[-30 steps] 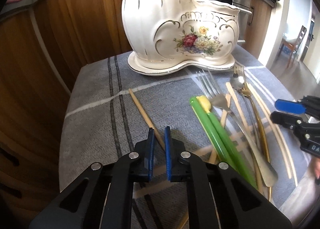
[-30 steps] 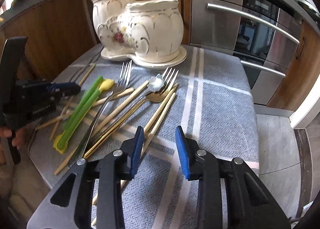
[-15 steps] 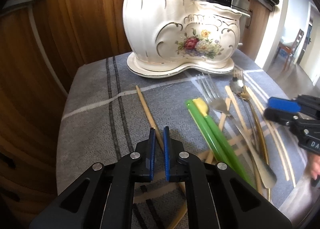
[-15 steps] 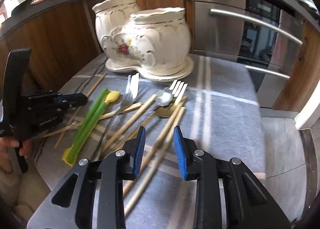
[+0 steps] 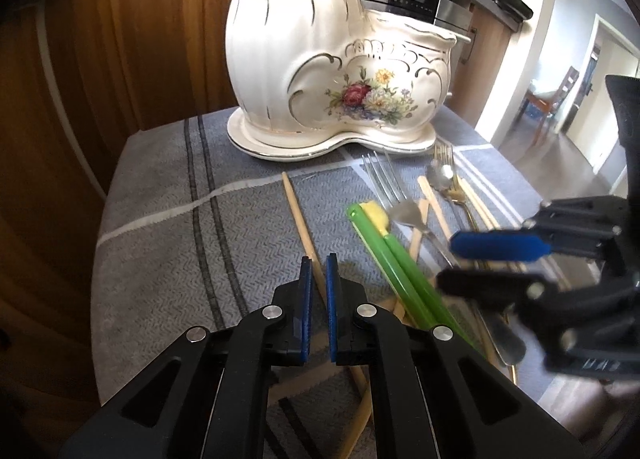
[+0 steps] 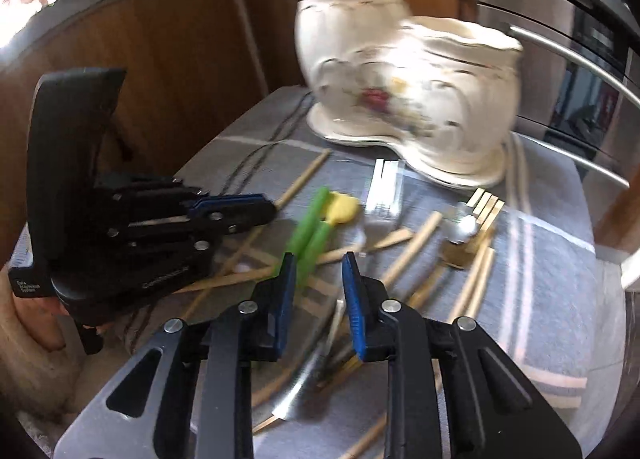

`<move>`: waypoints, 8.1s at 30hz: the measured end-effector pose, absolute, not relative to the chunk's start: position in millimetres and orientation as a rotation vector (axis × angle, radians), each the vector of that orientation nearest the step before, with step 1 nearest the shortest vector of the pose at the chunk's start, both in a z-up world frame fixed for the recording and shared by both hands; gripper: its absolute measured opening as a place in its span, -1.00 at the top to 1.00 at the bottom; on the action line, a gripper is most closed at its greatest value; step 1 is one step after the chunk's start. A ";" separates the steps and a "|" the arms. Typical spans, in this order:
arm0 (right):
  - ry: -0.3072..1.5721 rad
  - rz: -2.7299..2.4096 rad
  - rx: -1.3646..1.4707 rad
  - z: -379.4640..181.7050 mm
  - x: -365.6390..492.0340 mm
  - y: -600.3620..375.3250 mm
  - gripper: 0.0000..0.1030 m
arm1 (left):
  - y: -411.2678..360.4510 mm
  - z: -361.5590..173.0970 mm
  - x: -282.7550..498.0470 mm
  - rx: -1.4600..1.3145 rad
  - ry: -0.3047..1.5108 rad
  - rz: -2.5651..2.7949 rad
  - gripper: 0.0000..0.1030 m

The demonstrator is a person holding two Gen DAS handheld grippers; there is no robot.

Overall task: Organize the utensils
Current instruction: 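Lower the left tool to a wooden chopstick while the right tool approaches the green spatula, then grasp the chopstick with the left tool while the right tool grasps the green spatula, then lift both and drop chopstick and spatula into the white ceramic holder, then withdraw both open tools back over the remaining utensils, then grasp a wooden chopstick with the left tool while the right tool grasps a silver fork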

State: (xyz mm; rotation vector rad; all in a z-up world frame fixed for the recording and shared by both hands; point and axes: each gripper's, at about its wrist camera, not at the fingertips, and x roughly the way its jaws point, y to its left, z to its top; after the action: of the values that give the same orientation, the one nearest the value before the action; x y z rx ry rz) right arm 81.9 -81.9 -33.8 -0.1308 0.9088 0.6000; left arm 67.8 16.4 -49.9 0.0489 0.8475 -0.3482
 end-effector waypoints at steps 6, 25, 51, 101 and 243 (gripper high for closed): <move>0.966 0.572 -0.187 -39.9 92.4 -67.6 0.71 | 17.0 -50.5 68.9 0.046 0.855 -0.357 0.85; 0.885 0.554 -0.069 -32.9 74.8 -97.0 0.75 | 1.5 -54.4 65.5 0.123 0.828 -0.332 0.89; 0.750 0.512 0.029 -22.3 61.4 -169.5 0.82 | 4.3 -46.1 66.7 0.147 0.979 -0.249 0.84; 0.414 0.539 0.370 36.4 199.6 -176.4 0.81 | 23.6 110.5 189.2 -0.182 0.193 -0.260 0.90; 0.588 0.407 0.216 -0.1 59.1 -169.4 1.00 | -2.7 -28.9 22.7 0.067 0.737 -0.364 -0.48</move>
State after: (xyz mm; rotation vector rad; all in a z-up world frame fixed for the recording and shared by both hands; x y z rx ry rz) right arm 59.1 -169.4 -0.1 0.2160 0.5881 0.4065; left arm 22.7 -2.7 -28.9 0.0675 0.7368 -0.3641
